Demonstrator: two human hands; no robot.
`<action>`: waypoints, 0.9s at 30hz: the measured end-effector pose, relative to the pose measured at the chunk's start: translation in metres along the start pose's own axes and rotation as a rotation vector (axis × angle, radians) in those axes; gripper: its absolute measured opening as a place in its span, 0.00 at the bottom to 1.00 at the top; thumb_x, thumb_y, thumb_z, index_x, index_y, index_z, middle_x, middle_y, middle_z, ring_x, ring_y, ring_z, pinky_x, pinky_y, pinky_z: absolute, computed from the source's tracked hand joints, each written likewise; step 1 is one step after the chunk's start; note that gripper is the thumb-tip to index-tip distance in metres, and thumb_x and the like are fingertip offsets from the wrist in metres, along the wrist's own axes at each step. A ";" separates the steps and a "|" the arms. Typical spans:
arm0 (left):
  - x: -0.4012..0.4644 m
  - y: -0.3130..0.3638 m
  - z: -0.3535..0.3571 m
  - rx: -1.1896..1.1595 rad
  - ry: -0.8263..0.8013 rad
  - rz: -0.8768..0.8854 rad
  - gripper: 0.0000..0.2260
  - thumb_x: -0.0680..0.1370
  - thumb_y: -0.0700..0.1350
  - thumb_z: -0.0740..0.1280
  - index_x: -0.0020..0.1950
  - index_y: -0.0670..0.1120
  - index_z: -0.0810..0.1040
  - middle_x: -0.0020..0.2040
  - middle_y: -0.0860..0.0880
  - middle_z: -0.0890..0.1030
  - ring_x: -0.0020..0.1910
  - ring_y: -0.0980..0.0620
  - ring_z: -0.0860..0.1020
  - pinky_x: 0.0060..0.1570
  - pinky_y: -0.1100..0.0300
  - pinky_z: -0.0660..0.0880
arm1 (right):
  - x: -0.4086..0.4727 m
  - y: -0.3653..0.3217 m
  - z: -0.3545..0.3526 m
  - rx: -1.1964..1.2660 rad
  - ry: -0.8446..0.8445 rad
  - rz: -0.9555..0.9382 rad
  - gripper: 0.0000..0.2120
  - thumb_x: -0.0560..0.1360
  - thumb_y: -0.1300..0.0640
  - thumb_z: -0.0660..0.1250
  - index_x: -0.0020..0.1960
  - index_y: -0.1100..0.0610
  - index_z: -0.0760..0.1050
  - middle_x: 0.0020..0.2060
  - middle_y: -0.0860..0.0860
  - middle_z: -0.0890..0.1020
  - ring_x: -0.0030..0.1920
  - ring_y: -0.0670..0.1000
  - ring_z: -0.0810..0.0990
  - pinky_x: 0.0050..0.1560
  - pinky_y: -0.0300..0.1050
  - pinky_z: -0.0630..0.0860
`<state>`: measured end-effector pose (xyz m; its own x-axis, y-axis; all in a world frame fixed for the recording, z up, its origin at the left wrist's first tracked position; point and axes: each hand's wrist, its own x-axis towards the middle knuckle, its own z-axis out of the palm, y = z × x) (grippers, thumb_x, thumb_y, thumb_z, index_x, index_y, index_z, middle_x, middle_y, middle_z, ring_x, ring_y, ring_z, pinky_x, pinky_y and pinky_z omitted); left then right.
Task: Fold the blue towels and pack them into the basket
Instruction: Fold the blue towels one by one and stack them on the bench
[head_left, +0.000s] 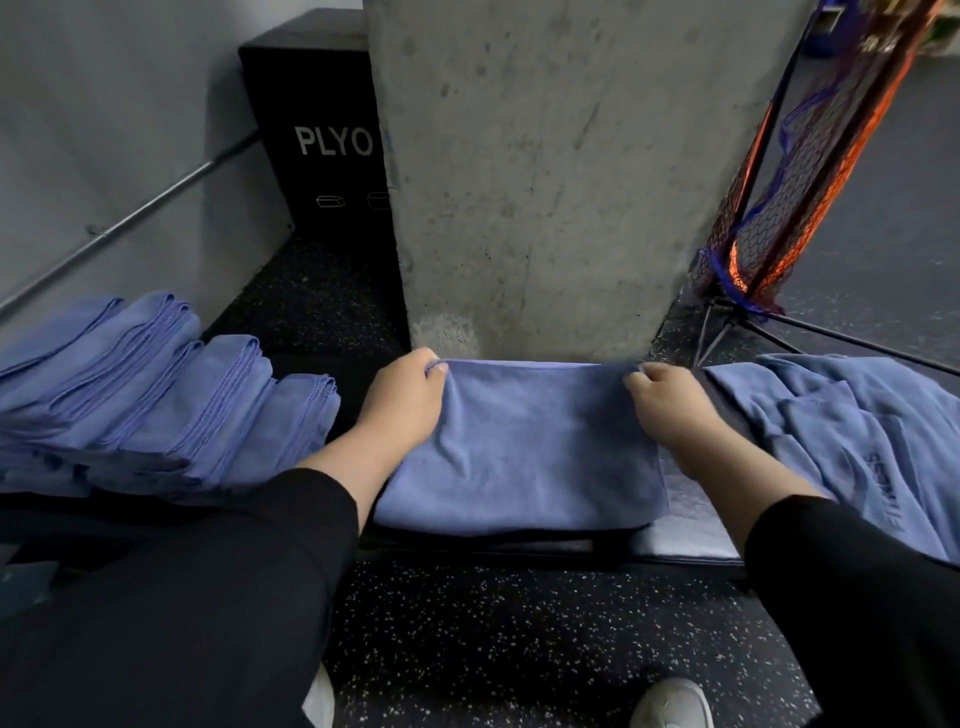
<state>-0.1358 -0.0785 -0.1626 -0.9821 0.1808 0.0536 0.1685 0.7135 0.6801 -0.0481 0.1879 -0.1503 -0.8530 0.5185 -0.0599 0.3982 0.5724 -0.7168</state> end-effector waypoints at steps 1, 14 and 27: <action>0.004 -0.003 0.005 0.042 -0.013 -0.007 0.16 0.84 0.47 0.59 0.37 0.44 0.66 0.33 0.48 0.71 0.35 0.46 0.69 0.36 0.52 0.64 | 0.003 0.003 0.006 -0.057 -0.026 -0.006 0.13 0.80 0.60 0.59 0.38 0.61 0.73 0.30 0.53 0.73 0.36 0.54 0.70 0.34 0.48 0.63; -0.002 -0.014 -0.008 0.362 -0.312 0.003 0.16 0.85 0.46 0.57 0.37 0.45 0.66 0.38 0.48 0.72 0.37 0.50 0.70 0.32 0.57 0.62 | -0.010 -0.002 0.010 -0.489 -0.342 -0.066 0.10 0.84 0.55 0.55 0.48 0.56 0.72 0.45 0.56 0.76 0.45 0.55 0.72 0.45 0.43 0.66; -0.031 -0.019 -0.049 -0.195 -0.405 -0.013 0.17 0.81 0.40 0.63 0.32 0.47 0.67 0.30 0.48 0.70 0.32 0.51 0.70 0.39 0.52 0.72 | -0.054 -0.001 -0.022 0.422 -0.405 0.172 0.12 0.76 0.63 0.62 0.37 0.60 0.80 0.31 0.55 0.72 0.31 0.52 0.71 0.35 0.47 0.77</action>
<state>-0.1125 -0.1312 -0.1413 -0.8653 0.4504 -0.2198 0.0991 0.5836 0.8059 0.0047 0.1731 -0.1310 -0.8818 0.2508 -0.3995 0.4444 0.1579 -0.8818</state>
